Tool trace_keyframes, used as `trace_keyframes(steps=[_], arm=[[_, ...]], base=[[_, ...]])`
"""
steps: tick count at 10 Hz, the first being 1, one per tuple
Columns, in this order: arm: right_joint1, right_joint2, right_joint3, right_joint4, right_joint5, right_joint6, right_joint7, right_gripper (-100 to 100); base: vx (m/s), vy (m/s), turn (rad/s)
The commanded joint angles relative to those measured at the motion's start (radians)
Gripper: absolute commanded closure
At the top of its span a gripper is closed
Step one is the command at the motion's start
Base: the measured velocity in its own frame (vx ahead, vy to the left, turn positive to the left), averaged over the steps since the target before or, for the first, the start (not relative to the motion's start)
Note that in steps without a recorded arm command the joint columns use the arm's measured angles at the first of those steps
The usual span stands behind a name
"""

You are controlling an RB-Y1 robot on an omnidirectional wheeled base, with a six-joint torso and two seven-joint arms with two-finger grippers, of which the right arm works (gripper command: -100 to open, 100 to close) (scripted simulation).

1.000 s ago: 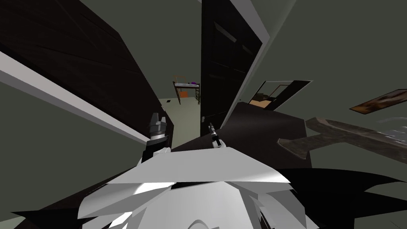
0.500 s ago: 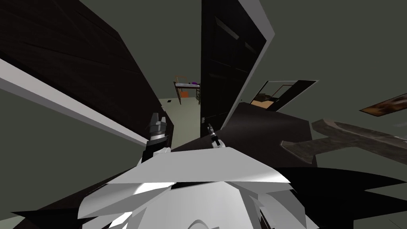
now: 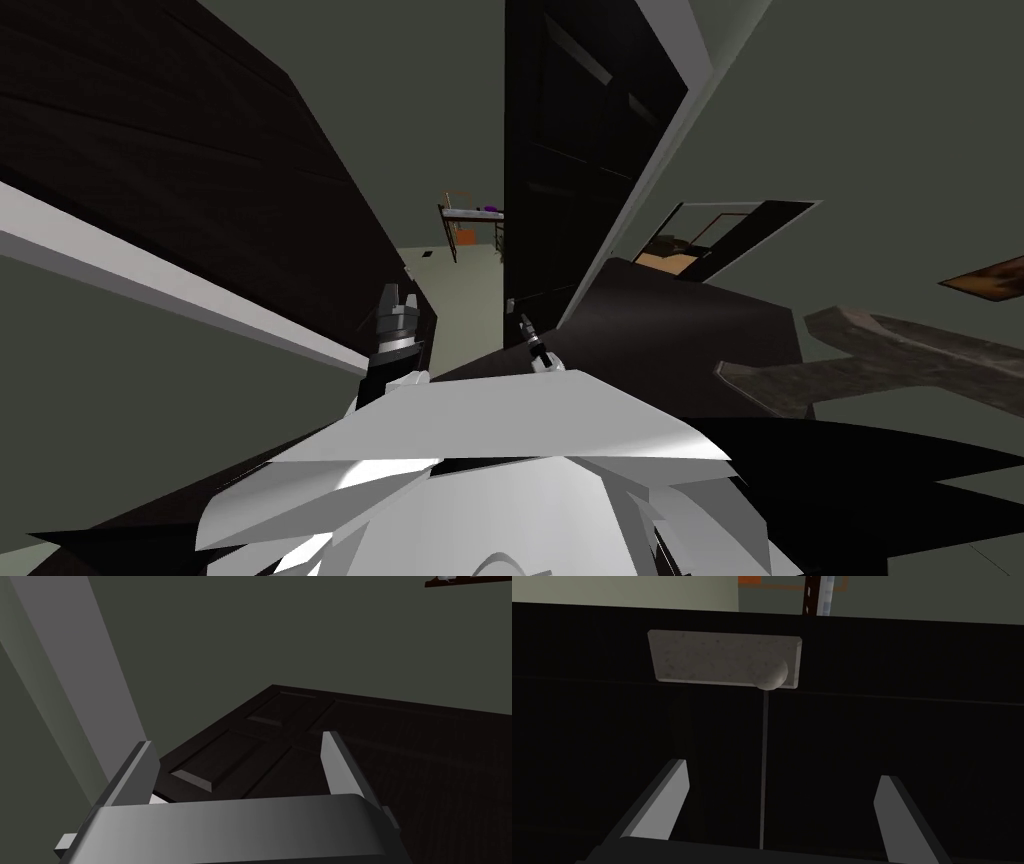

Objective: Push the door open

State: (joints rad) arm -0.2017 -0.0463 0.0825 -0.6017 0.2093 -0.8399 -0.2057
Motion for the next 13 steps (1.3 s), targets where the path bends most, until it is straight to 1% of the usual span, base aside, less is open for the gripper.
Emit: trace_keyframes(steps=[1,2,3,4,7,10,12,13], arm=[[-0.012,0.003,0.006,0.034,0.009,-0.003,-0.008,-100],[-0.016,0.004,0.006,0.044,0.011,-0.004,-0.01,-100],[-0.012,0.004,0.005,0.038,0.009,-0.006,-0.006,-100],[-0.013,-0.004,0.002,0.043,0.007,-0.009,-0.003,-100],[-0.011,-0.008,-0.002,0.046,0.003,-0.011,0.003,-100],[-0.01,-0.001,-0.008,0.051,-0.001,-0.013,0.011,-100],[-0.009,0.012,-0.012,0.053,-0.004,-0.015,0.016,-100],[-0.007,0.008,-0.01,0.051,-0.003,-0.014,0.014,-100]], base=[[0.069,-0.034,0.037],[0.068,-0.034,0.02],[0.029,-0.015,0.005],[0.115,0.034,0.037],[0.17,0.048,0.023],[0.199,0.07,0.026],[0.204,0.043,0.033],[0.075,0.025,-0.01]])
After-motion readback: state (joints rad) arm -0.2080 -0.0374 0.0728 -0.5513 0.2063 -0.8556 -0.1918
